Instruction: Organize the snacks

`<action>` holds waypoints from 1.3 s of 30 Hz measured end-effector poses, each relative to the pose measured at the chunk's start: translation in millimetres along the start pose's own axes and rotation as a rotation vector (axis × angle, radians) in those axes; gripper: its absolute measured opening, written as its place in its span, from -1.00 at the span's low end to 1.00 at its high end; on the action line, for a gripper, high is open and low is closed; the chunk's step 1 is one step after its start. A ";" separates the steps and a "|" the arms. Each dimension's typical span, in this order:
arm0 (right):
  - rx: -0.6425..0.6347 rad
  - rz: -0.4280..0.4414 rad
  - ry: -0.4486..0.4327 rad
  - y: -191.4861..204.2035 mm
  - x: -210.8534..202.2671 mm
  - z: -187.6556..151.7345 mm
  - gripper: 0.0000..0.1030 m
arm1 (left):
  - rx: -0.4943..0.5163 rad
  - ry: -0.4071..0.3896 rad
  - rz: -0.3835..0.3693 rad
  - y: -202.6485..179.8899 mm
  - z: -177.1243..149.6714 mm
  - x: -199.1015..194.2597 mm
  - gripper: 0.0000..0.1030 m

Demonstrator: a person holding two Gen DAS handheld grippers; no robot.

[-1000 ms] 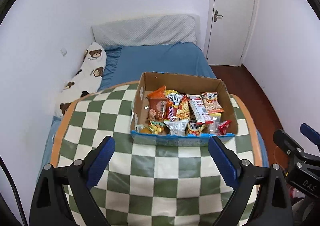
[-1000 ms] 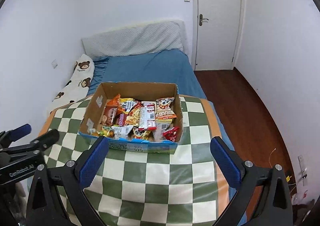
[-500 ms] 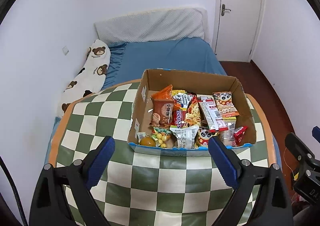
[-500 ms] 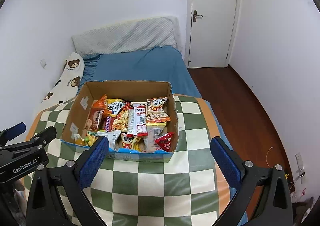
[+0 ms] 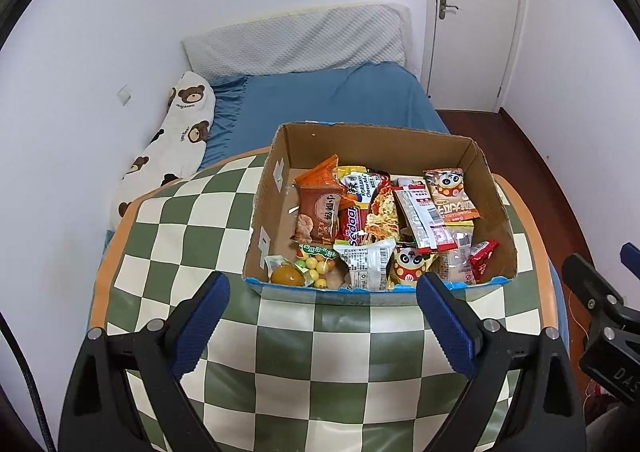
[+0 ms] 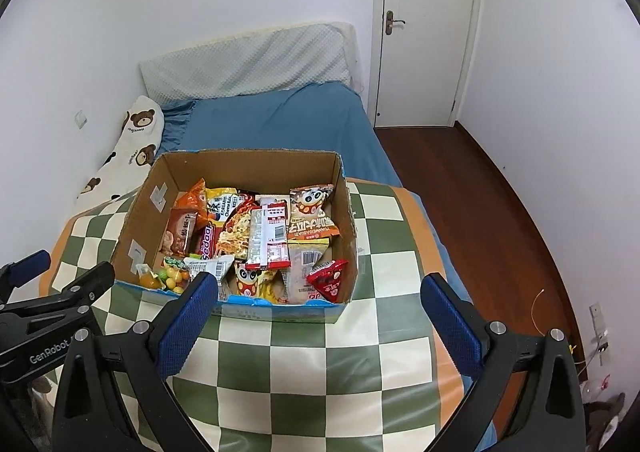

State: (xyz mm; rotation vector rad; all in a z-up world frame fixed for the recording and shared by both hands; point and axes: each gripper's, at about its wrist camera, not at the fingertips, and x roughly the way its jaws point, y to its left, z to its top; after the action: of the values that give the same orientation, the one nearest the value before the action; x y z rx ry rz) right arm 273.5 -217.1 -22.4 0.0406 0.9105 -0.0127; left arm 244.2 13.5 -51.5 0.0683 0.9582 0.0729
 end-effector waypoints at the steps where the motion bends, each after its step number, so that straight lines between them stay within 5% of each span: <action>1: 0.005 0.007 0.006 -0.6 1.9 -1.1 1.00 | 0.000 -0.001 -0.001 0.0 -0.1 -0.9 0.85; 39: -0.011 0.016 0.000 -5.8 -5.7 -1.7 1.00 | 0.013 -0.018 -0.006 -3.7 -3.6 -13.8 0.85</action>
State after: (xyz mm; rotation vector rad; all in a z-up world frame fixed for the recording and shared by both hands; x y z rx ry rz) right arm 268.5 -222.8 -19.1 0.0374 0.9099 0.0069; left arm 233.5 8.6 -42.6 0.0780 0.9406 0.0607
